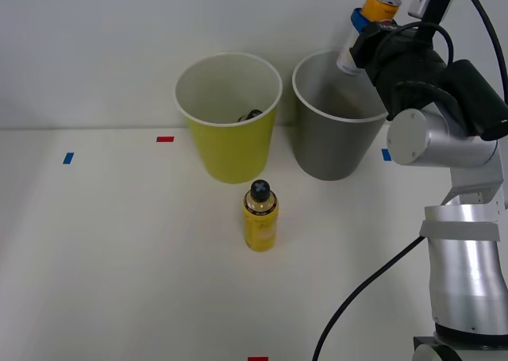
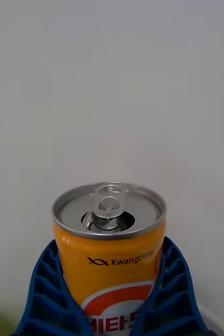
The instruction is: Put cans in the gray bin, plastic bottles in the light green bin
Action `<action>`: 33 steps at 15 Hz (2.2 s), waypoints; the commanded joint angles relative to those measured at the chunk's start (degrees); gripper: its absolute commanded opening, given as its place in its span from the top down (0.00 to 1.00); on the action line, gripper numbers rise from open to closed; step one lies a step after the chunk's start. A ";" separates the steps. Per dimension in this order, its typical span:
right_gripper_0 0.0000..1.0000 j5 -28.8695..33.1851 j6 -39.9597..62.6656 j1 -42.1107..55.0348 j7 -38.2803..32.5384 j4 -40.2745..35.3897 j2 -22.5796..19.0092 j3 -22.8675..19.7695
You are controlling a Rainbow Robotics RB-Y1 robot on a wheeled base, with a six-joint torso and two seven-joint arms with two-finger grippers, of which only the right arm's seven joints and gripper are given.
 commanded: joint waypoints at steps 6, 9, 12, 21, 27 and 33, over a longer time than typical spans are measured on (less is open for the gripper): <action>0.97 -0.09 -0.07 0.02 0.19 0.01 -0.19 0.02; 0.40 -0.26 -0.07 0.02 -0.16 -0.08 -0.28 0.02; 0.11 -1.49 -0.07 0.63 0.28 -0.08 -0.28 0.10; 0.04 -2.28 -0.07 1.16 0.54 -0.08 -0.28 0.28; 0.04 -2.28 -0.07 1.16 0.63 -0.08 -0.36 0.28; 0.00 -2.90 -0.16 1.16 0.63 -0.08 -0.63 0.19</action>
